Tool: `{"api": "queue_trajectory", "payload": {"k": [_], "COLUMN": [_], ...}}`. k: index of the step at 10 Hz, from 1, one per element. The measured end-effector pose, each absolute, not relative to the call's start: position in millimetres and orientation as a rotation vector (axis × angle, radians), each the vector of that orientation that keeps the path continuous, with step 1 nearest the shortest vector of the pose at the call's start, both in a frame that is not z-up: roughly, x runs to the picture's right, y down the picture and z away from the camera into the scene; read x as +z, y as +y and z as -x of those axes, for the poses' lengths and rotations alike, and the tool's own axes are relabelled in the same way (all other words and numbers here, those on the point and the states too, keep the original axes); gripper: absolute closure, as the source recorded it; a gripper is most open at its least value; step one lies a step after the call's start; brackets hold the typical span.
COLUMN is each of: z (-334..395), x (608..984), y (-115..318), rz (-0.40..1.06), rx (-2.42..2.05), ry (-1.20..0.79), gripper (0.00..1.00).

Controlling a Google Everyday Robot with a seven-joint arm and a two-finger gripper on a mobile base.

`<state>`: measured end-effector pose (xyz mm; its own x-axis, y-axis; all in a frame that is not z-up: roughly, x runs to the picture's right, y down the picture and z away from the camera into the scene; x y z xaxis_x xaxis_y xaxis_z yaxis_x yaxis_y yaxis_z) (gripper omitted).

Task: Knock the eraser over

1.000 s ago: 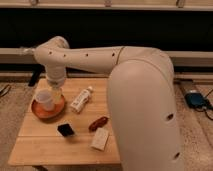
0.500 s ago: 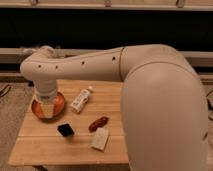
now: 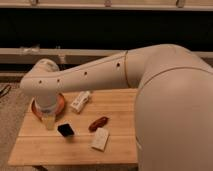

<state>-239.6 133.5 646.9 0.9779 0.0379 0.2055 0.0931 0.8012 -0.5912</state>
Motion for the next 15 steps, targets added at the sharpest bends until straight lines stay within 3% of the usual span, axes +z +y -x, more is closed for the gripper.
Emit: {"api": "queue_trajectory", "payload": {"k": [6,15], "z": [210,204], "x": [693,754], "y": [161,149], "rz": [0.634,0.624], "rx": [0.004,-0.006], "ry": [-0.162,-0.105], "gripper": [0.29,0.29]}}
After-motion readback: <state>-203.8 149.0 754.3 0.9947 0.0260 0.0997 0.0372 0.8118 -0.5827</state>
